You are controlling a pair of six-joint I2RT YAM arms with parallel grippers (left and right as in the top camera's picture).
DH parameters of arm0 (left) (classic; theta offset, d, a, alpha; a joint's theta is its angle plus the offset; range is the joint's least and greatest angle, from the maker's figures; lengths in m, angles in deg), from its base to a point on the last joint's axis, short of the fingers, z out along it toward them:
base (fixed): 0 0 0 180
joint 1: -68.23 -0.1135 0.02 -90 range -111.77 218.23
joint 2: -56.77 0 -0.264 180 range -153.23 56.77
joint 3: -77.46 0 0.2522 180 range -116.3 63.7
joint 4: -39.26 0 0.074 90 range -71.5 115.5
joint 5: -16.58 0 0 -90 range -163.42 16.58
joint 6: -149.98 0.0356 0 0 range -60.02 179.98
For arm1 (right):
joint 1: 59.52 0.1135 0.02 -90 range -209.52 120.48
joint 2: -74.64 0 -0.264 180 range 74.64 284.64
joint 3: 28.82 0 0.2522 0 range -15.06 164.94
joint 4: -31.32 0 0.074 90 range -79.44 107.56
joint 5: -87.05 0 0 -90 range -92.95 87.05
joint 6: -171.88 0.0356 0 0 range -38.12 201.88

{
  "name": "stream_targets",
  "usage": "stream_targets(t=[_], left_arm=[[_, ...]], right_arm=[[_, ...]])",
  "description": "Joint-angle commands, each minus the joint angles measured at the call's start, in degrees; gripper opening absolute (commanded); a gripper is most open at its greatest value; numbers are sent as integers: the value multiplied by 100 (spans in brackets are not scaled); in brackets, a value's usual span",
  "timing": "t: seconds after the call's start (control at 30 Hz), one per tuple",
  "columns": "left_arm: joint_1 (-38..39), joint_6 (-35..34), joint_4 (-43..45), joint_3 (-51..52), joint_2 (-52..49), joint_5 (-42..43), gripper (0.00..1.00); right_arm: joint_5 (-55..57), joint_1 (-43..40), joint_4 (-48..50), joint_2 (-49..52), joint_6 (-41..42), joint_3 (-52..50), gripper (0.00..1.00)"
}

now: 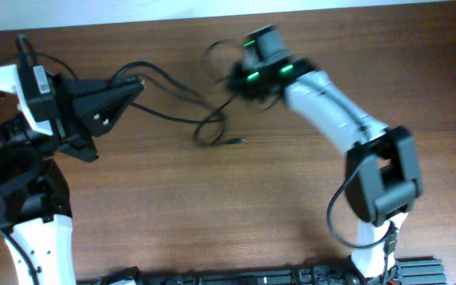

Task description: Untangle cables

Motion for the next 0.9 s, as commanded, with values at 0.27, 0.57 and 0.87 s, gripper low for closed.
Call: stream_targets(t=[0.27, 0.57, 0.87], left_arm=[[-3499, 332, -3309, -144, -223, -1786, 0], [-3399, 2107, -5552, -133, -623, -1790, 0], [-3123, 3842, -7646, -133, 1869, -5934, 0]], right_arm=[[1961, -4992, -1744, -44, -1425, 13, 4], [2085, -4229, -2306, -42, -1429, 13, 14], [2459, -3265, -2188, -42, -1427, 9, 16]])
